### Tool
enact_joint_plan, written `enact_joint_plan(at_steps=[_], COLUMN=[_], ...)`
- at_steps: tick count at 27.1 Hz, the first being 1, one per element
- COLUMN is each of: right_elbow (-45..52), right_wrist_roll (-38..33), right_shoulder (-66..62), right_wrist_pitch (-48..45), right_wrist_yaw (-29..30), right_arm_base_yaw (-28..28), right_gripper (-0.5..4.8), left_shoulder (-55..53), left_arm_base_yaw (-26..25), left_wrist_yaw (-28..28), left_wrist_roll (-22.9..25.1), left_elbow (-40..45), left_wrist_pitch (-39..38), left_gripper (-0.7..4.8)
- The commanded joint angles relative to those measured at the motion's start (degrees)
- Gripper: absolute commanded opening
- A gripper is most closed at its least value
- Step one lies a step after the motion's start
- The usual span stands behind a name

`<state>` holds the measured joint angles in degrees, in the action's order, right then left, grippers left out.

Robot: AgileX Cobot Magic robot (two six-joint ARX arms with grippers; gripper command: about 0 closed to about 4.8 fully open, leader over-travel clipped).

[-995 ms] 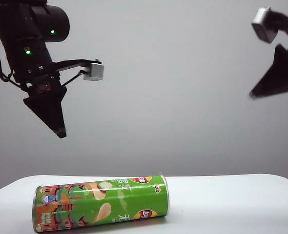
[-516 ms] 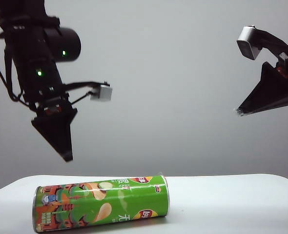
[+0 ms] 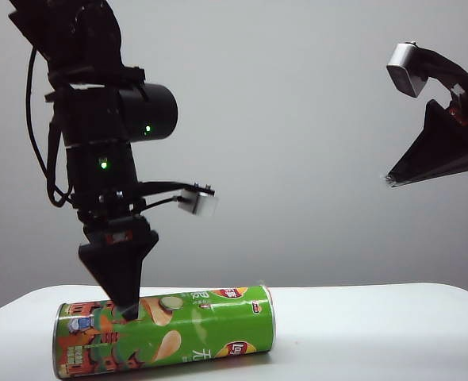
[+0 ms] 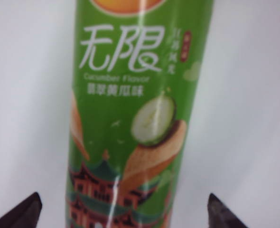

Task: Pick up the green tub of chips from the desk, pull out the transparent container with the chips inside partially, and then place the chips back on the desk.

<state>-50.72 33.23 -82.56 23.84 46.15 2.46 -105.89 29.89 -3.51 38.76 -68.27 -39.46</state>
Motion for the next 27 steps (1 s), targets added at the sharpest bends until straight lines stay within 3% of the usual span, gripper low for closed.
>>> enact_joint_plan(at_steps=[1,13,15,16,21,22,23,27], right_elbow=[-0.2,-0.2,-0.2,-0.2,-0.2,-0.2,-0.2,-0.2], right_wrist_roll=[-0.2,-0.3,-0.3,-0.3,-0.7,-0.7,-1.0,-2.6], right_shoulder=[0.2,0.2,0.2,0.2,0.2,0.2,0.2,0.2], right_wrist_pitch=[-0.5,-0.5,-0.5,-0.5,-0.5,-0.5,-0.5,-1.2], right_wrist_yaw=[0.5,0.5,0.3,0.3,0.3,0.3,0.4,0.5], right_arm_base_yaw=[0.1,0.1,0.1,0.1,0.1,0.1,0.1,0.1], right_gripper=[-0.06,-0.06,-0.06,-0.06,-0.06,-0.06,-0.06,-0.05], left_shoulder=[-2.0,-9.1,-9.1,-9.1,-9.1,-9.1,-9.1,-9.0], left_arm_base_yaw=[0.0,-0.8,-0.8,-0.8,-0.8,-0.8,-0.8,-0.8], left_wrist_yaw=[-0.4,-0.2,-0.4,-0.2,-0.3,-0.3,-0.3,-0.4], left_wrist_roll=[1.1,1.3,3.3,4.3,6.9,6.9,6.9,6.9], left_elbow=[-0.1,-0.1,-0.1,-0.1,-0.1,-0.1,-0.1,-0.2], left_wrist_pitch=[3.3,3.3,3.4,3.2,2.8,2.9,2.9,2.3], left_gripper=[4.79,4.79,4.78,4.45,4.02,2.76,2.16,2.17])
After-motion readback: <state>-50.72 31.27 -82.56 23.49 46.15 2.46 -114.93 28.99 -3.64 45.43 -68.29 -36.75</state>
